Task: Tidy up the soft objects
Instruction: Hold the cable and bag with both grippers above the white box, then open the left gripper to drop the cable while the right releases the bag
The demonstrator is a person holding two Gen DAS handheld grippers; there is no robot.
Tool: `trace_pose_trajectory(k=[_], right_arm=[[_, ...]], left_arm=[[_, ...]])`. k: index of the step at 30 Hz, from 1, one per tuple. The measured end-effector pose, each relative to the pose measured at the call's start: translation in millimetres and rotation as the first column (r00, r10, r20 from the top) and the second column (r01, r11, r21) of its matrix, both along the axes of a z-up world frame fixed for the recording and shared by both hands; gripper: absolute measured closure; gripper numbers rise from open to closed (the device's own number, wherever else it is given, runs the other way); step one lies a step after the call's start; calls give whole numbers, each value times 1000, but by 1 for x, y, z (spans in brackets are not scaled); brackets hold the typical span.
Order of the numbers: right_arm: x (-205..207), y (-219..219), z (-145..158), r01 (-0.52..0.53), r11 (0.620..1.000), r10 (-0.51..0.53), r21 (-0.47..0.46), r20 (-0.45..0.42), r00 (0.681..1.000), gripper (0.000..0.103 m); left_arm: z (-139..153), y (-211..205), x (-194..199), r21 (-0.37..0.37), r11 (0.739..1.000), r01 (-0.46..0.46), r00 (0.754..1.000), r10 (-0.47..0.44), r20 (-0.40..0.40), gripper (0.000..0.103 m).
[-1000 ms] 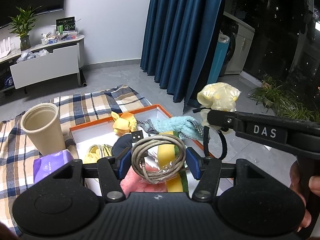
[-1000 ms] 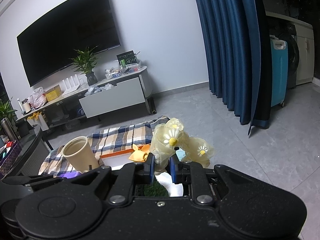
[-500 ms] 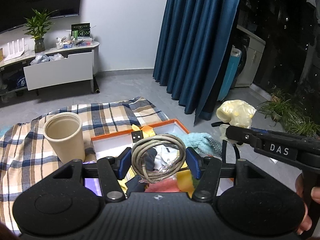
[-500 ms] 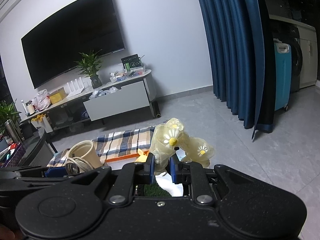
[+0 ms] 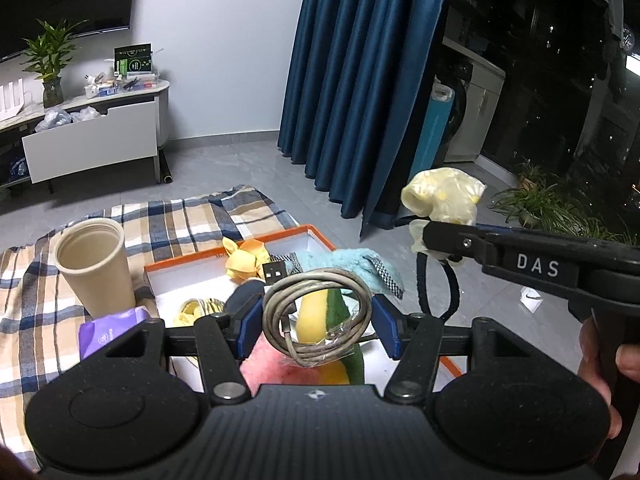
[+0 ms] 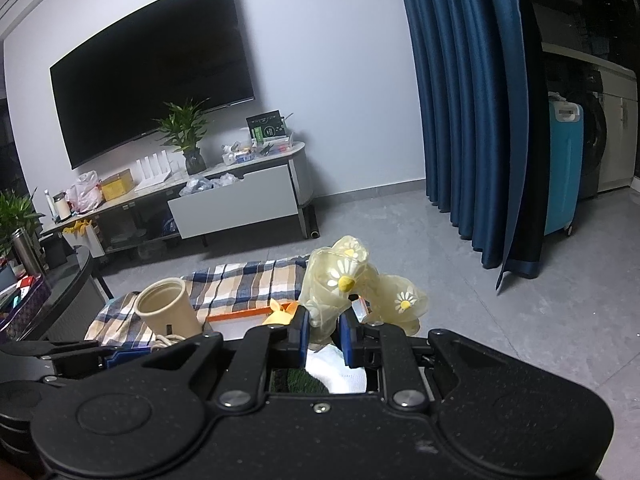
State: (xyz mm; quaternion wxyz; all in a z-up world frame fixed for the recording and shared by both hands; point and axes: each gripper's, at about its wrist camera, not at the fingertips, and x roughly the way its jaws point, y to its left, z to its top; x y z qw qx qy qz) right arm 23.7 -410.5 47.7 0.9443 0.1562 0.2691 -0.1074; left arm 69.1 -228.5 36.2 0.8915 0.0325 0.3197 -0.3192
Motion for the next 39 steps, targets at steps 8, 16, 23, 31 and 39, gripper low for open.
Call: trace_pose_trajectory(k=[8, 16, 23, 31, 39], right_arm=[[9, 2, 3, -22, 1000, 21, -21, -8, 1000, 82], [16, 1, 6, -36, 999, 36, -28, 4, 999, 82], [26, 0, 9, -51, 998, 51, -49, 0, 999, 82], [39, -2, 8, -61, 996, 60, -70, -17, 998, 82], [59, -5, -3, -105, 992, 101, -66, -56, 993, 63]], left_arm=[[-4, 2, -1, 18, 1000, -10, 1000, 10, -5, 44], [0, 7, 6, 27, 999, -48, 999, 48, 6, 44], [1, 12, 21, 37, 996, -82, 997, 81, 9, 44], [0, 13, 38, 41, 994, -97, 995, 97, -2, 44], [-2, 13, 48, 40, 994, -100, 995, 100, -10, 44]])
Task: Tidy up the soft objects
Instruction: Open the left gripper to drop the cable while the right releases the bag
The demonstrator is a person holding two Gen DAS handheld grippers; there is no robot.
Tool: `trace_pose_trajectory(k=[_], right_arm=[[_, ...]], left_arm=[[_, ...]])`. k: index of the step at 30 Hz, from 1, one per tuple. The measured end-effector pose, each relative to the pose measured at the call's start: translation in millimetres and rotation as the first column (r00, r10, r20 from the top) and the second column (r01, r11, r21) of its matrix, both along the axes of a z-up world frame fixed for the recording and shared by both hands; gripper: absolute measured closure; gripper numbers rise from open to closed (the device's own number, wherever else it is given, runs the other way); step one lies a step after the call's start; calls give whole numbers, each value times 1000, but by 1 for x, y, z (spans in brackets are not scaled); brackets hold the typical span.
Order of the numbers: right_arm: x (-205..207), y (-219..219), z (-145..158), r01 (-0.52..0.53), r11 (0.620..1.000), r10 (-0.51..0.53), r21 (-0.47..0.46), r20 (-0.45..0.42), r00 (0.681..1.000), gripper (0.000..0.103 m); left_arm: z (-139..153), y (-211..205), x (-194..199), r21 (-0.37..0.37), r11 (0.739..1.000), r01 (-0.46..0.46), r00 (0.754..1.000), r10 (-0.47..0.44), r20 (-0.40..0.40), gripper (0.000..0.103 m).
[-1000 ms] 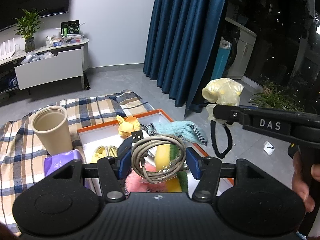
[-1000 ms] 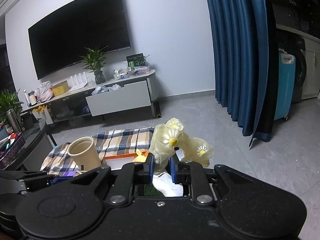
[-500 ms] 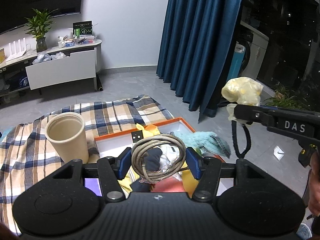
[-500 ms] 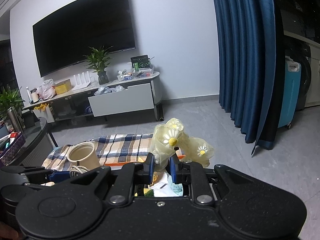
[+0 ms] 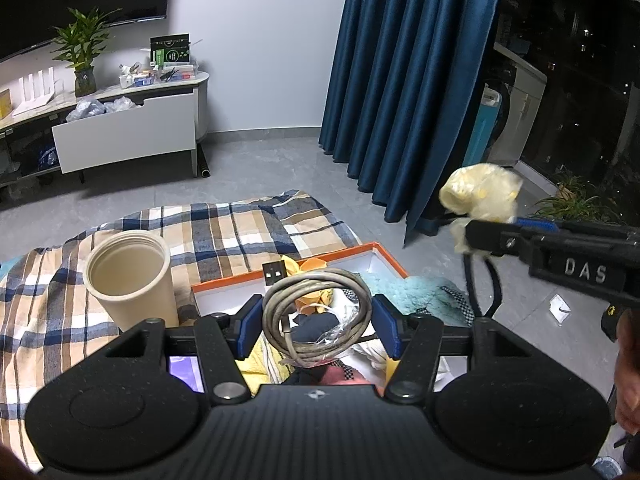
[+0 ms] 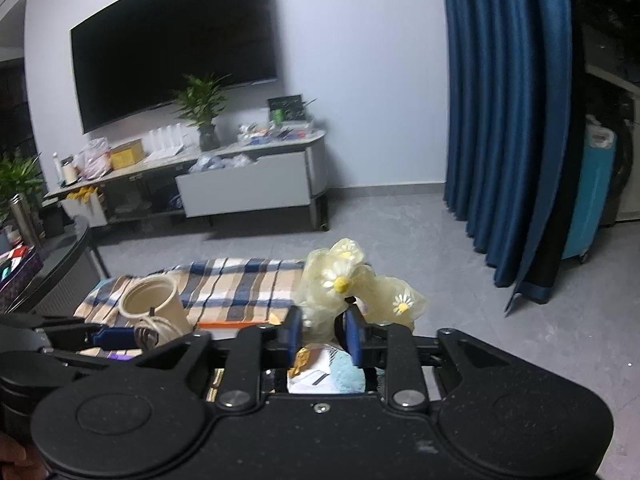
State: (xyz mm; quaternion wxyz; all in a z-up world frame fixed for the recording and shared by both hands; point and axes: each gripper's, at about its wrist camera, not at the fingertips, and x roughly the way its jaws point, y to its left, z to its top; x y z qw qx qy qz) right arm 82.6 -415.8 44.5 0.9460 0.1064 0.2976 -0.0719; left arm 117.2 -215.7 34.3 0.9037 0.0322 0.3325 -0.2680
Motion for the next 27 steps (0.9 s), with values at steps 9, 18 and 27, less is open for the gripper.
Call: trace_pose_trajectory(k=[9, 18, 27], right_arm=[[2, -3, -11, -10, 999, 11, 40, -15, 1000, 47], [-18, -13, -1, 52, 996, -55, 67, 37, 998, 44], [-38, -12, 5, 65, 994, -72, 88, 71, 995, 43]], left_arm=[[-3, 3, 6, 11, 1000, -22, 1000, 22, -15, 44], [-4, -4, 11, 3, 1000, -9, 1000, 9, -26, 42], [-1, -4, 12, -17, 1000, -24, 999, 23, -30, 24]])
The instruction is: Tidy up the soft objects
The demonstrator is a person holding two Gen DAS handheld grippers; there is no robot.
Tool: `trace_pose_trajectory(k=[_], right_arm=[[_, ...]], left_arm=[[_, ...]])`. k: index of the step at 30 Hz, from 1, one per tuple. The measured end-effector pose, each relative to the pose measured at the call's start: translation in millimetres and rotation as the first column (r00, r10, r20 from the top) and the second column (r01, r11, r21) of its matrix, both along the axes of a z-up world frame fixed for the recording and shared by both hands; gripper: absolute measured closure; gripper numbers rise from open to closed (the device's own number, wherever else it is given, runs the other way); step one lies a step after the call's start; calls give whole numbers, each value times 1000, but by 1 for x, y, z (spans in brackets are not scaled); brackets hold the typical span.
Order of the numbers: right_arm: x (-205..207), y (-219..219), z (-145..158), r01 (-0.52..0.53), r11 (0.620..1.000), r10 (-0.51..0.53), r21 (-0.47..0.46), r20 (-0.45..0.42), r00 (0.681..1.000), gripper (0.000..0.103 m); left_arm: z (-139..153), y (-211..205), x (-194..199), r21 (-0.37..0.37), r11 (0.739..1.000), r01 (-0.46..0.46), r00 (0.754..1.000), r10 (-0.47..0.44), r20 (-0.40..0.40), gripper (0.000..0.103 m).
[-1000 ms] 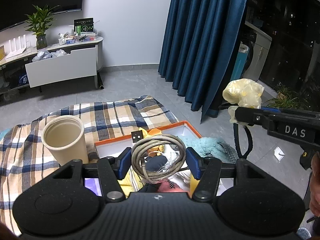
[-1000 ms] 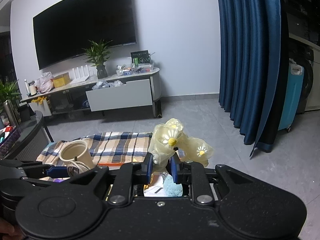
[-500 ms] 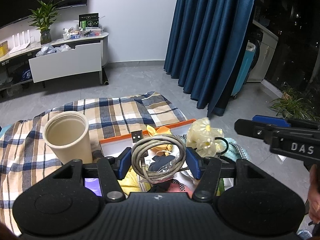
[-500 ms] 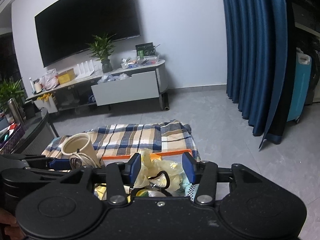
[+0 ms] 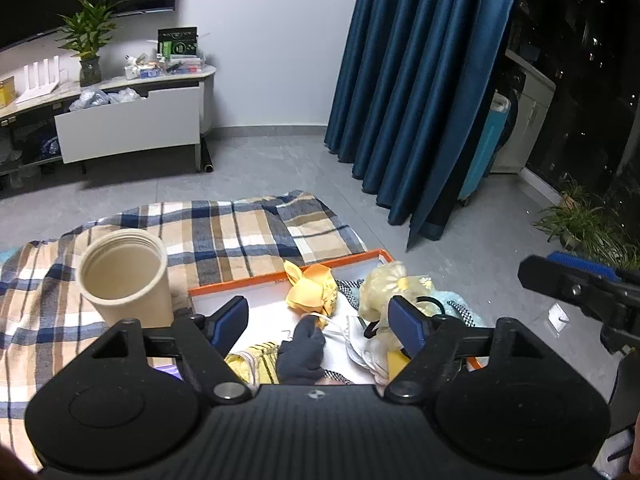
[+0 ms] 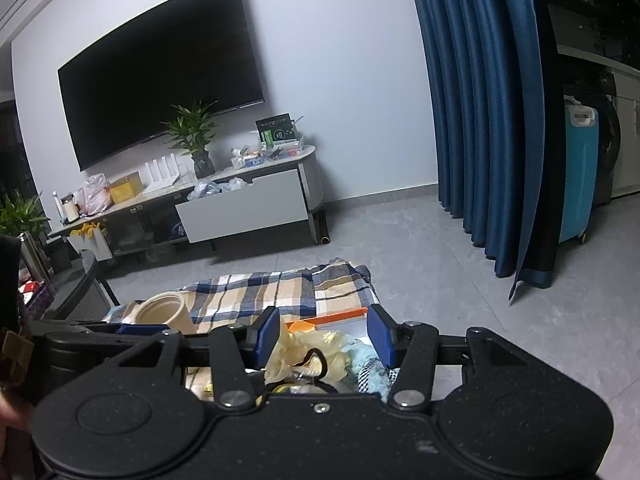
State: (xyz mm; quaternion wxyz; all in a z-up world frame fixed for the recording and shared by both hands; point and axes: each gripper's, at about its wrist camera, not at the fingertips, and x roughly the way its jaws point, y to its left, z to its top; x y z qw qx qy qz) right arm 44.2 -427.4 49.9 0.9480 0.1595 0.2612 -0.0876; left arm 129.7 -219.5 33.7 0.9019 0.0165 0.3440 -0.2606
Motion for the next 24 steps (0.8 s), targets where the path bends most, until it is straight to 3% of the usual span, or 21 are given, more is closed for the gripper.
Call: trace_pose_trajectory(k=[3, 11, 17, 24], right_arm=[[-5, 4, 2, -11, 1000, 11, 4, 4, 1000, 42], [-30, 20, 0, -16, 1000, 16, 13, 2, 1000, 25], [-50, 34, -5, -25, 999, 24, 29, 8, 1000, 19], [-69, 53, -11, -28, 1000, 28, -6, 4, 1000, 12]], left_arm=[[5, 3, -5, -1, 1000, -15, 1000, 15, 11, 21], [14, 16, -28, 32, 995, -95, 995, 93, 42, 8], [16, 23, -55, 55, 988, -143, 989, 141, 34, 0], [11, 31, -87, 73, 977, -199, 980, 197, 32, 0]])
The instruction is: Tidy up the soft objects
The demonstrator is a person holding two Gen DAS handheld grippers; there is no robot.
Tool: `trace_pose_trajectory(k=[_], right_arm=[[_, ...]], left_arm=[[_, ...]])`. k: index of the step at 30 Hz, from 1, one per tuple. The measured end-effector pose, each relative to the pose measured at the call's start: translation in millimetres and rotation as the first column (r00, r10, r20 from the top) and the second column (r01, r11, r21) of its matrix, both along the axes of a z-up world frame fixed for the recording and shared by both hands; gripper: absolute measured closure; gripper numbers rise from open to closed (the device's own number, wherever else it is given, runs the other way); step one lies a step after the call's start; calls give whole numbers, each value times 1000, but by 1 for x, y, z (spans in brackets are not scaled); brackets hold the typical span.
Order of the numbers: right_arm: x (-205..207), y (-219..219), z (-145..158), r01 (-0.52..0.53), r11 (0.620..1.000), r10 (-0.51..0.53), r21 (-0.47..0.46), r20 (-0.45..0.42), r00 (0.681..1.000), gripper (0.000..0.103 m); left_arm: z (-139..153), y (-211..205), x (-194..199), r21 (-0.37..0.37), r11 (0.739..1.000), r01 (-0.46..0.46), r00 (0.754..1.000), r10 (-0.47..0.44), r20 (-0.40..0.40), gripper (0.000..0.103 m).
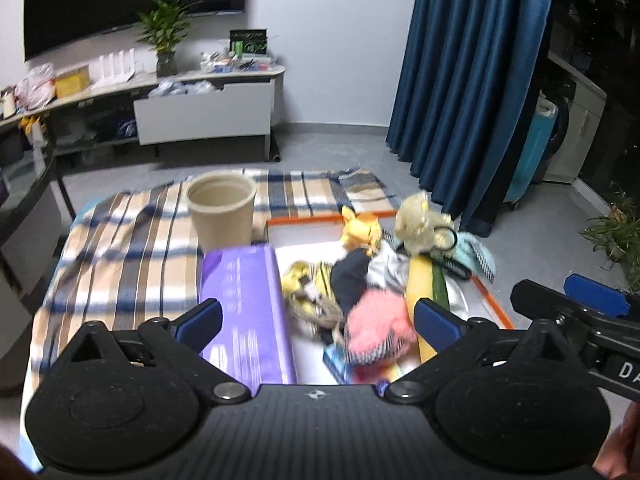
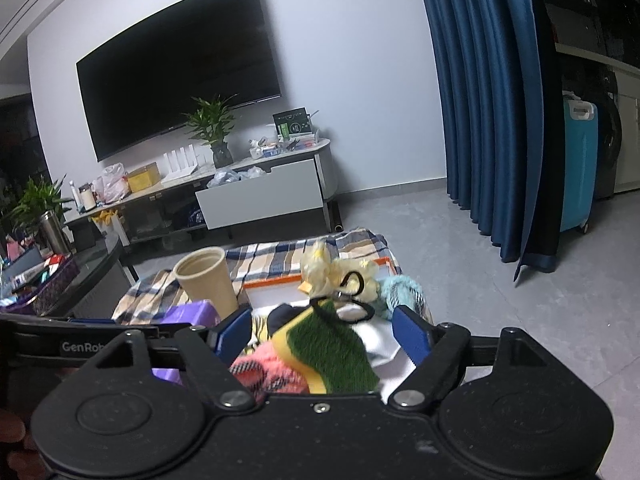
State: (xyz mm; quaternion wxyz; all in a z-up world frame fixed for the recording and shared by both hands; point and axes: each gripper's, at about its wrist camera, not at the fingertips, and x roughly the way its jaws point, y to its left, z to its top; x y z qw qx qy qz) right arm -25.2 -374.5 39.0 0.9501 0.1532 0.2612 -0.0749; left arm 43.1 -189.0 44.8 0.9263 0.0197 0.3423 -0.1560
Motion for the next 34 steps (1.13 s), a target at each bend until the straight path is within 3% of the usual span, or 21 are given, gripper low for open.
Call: trace_pose_trajectory(k=[7, 18, 34], right_arm=[[-16, 6, -6, 1, 1000, -1, -5, -25, 1000, 11], [-36, 14, -11, 20, 1000, -20, 5, -66, 998, 10], [-37, 27, -8, 9, 1000, -10, -11, -68, 998, 10]], left_arm=[[-15, 0, -23, 29, 999, -45, 998, 46, -38, 0], [-23, -1, -48, 31, 999, -26, 998, 28, -57, 0], [-22, 10, -55, 22, 999, -47, 999, 47, -25, 0]])
